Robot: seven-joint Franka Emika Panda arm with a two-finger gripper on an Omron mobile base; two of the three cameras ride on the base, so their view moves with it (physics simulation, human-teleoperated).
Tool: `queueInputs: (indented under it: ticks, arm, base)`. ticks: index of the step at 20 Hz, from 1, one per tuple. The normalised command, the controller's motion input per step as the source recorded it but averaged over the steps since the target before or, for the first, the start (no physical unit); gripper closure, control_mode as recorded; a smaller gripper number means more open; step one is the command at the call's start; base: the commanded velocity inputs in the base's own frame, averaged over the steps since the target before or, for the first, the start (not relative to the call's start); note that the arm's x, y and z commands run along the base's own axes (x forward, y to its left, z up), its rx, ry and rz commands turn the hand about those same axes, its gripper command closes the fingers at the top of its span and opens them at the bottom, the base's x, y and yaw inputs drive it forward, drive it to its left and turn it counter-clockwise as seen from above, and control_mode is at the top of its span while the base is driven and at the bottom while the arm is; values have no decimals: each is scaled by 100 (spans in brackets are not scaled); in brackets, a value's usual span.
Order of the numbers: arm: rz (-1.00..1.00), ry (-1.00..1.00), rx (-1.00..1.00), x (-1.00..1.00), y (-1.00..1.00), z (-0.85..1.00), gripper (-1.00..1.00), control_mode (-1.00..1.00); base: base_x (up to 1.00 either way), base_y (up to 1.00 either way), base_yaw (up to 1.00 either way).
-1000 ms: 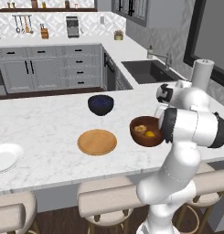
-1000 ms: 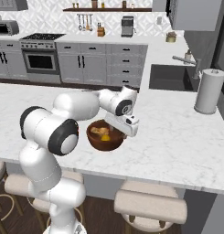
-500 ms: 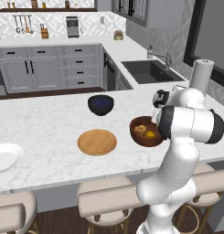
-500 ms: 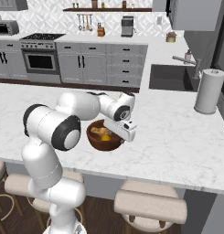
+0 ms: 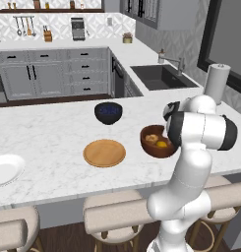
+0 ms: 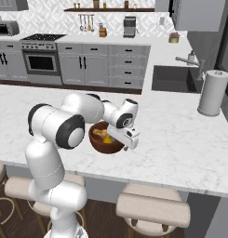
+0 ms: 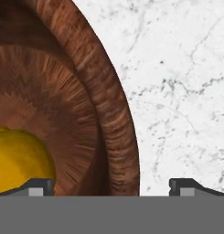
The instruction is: Pick the chicken drumstick and lemon from their plates and place them in the bowl. Then put the bowl in the fridge.
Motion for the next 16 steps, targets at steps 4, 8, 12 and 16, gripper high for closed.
queueInputs:
  ticks: [4,8,12,16]
  arm:
    - [0,0,0,0,5,-13,-100,-100]
    - [0,0,0,0,9,-5,100,-100]
    - [0,0,0,0,14,-11,100,-100]
    - [-15,0,0,-6,31,0,100,-100]
  base:
    - [0,0,0]
    - [0,0,0]
    - [0,0,0]
    - [0,0,0]
